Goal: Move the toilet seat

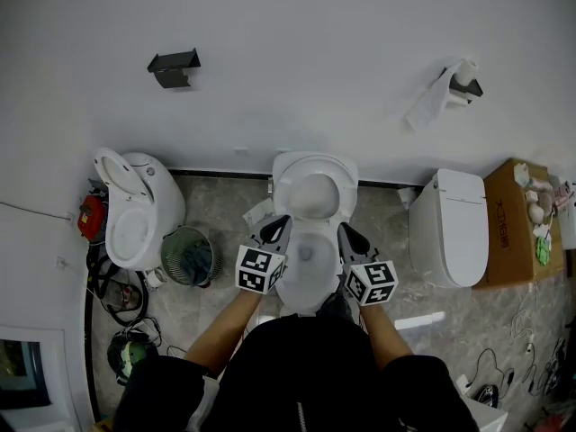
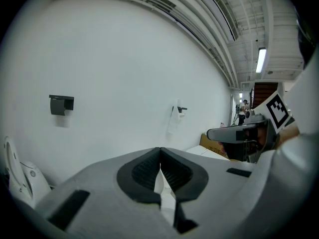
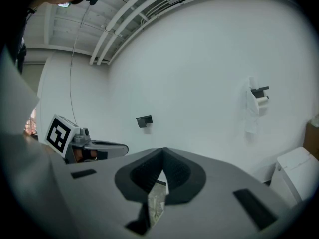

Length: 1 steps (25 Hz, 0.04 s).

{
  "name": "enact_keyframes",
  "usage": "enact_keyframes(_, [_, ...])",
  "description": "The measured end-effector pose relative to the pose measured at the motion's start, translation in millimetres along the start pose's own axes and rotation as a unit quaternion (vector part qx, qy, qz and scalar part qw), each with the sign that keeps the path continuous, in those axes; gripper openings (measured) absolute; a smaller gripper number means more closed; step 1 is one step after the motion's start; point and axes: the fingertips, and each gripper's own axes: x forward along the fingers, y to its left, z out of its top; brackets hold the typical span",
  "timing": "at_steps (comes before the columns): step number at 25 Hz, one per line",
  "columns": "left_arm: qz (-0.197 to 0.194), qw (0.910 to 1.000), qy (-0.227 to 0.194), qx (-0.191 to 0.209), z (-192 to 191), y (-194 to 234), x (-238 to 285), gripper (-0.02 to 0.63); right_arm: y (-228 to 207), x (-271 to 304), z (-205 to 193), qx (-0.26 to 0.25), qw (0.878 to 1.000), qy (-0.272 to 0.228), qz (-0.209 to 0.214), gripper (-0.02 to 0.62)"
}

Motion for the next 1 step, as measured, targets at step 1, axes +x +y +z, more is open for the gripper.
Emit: enact_keyframes(1, [0.0, 1.0, 0.0, 0.0, 0.3, -0.4, 0.7, 0.003, -0.5, -0.1, -0.1, 0.0, 1.0, 0.0, 0.0, 0.002])
